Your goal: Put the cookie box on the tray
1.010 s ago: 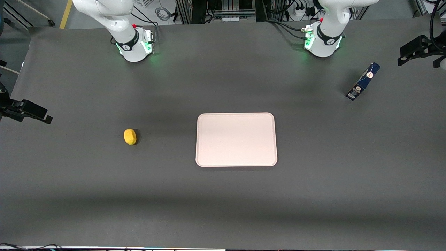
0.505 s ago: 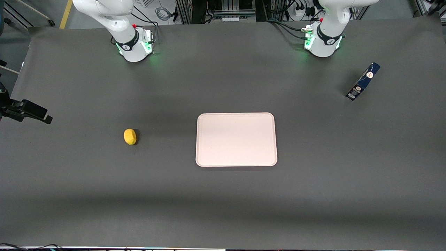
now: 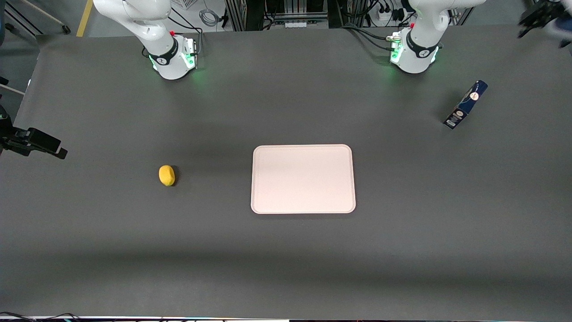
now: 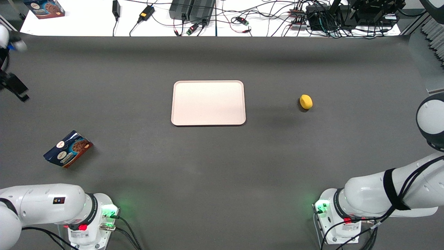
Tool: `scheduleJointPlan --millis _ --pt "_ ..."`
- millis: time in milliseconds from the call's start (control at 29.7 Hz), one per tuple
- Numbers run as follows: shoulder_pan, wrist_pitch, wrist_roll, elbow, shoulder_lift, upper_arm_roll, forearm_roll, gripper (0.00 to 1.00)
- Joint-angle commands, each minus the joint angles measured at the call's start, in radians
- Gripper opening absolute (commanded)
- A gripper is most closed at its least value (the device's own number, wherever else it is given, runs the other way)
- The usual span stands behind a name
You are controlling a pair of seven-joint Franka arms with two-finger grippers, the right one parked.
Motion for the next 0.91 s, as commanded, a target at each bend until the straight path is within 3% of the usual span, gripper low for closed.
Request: scheduleJointPlan --millis 0,236,606,875 --pt "0.007 0.173 0.067 -0.235 -0.121 0.039 0.047 1.0" --pt "0.024 0.337 0.121 -0.369 -0.121 0.1 0.063 1.0" --pt "0.05 0.525 0.174 -0.513 -0.065 0.103 0.063 1.0" --pt "0.137 0.713 0.283 -0.579 0.033 0.103 0.063 1.0"
